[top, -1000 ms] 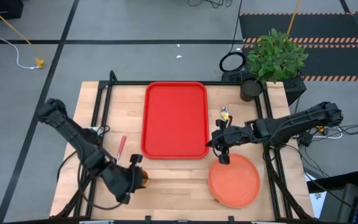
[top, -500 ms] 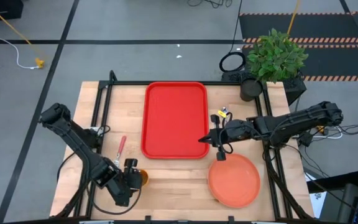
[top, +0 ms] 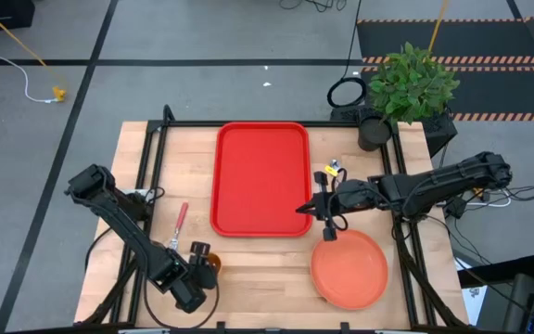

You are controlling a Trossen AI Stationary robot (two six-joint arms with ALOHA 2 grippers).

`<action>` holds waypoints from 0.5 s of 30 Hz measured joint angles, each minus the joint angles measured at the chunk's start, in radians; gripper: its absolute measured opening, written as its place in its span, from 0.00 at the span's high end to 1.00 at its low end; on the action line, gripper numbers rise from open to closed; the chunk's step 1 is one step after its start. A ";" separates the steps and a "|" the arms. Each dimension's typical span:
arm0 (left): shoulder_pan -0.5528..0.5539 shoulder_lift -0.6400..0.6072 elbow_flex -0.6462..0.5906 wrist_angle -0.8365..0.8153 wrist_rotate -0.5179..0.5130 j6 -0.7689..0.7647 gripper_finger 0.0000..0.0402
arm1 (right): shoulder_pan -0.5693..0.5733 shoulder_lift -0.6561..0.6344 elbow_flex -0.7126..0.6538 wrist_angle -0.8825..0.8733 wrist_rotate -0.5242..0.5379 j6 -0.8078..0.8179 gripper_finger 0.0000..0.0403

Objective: Pick and place plate/cup/fork/spoon on tray
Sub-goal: Put the yellow cup on the red serving tray

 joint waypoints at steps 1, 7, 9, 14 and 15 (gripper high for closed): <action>0.002 0.000 0.001 0.007 0.004 0.027 0.65 | 0.000 0.000 0.000 0.006 0.000 0.000 1.00; 0.043 -0.004 0.061 -0.003 0.072 0.231 0.96 | 0.000 0.000 0.000 0.006 0.000 0.000 1.00; 0.064 -0.004 0.094 -0.010 0.072 0.266 0.96 | 0.000 0.000 0.000 0.006 0.000 0.000 1.00; 0.108 -0.004 0.258 -0.216 0.088 0.439 0.98 | 0.000 0.000 0.000 0.008 0.000 0.008 1.00; 0.121 -0.004 0.297 -0.259 0.086 0.481 0.98 | 0.000 0.000 0.000 0.011 0.000 0.008 1.00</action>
